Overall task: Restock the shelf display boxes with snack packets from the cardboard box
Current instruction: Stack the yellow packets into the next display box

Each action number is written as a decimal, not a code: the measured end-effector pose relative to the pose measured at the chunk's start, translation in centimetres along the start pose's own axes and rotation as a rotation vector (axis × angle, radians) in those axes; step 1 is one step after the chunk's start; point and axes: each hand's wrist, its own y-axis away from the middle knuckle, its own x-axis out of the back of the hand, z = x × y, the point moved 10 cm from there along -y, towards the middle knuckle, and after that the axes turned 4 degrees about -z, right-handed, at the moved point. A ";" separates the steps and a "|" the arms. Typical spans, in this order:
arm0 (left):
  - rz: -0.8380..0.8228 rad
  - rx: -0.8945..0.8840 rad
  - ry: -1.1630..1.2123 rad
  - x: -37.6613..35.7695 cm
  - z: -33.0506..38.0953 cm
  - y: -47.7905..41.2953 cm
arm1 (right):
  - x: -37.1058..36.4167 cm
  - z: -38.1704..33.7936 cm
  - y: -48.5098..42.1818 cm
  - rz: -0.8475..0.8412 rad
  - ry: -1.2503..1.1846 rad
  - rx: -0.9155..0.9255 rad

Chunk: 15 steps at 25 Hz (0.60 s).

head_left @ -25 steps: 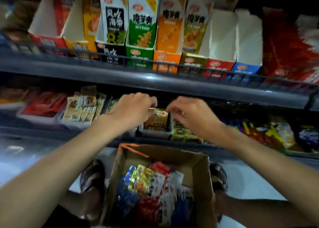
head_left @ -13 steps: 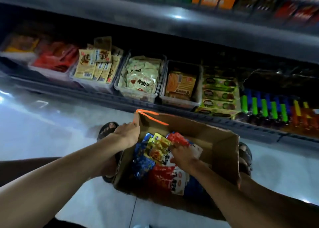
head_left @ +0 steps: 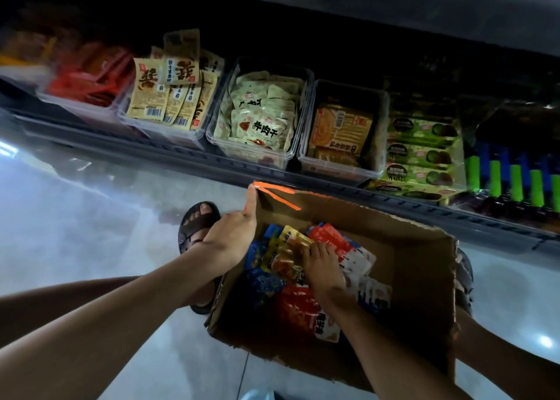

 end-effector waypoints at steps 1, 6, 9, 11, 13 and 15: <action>0.070 0.004 -0.021 0.5 0.1 0.1 | -0.1 -0.1 -0.1 -0.016 0.009 0.007; 0.021 -0.087 -0.239 0.2 0.9 0.1 | 1.7 0.1 0.7 0.029 -0.301 0.019; -0.038 -0.091 -0.208 -0.2 0.6 0.2 | 3.2 0.1 1.4 0.010 -0.414 0.075; -0.070 -0.062 -0.216 -0.2 0.4 0.4 | 4.5 0.7 2.0 -0.069 -0.475 0.112; -0.068 -0.025 -0.273 0.9 0.9 0.9 | 7.2 3.2 2.9 -0.056 -0.558 0.102; -0.009 -0.059 -0.321 3.2 2.7 1.8 | 11.8 6.5 4.8 0.024 -0.636 0.097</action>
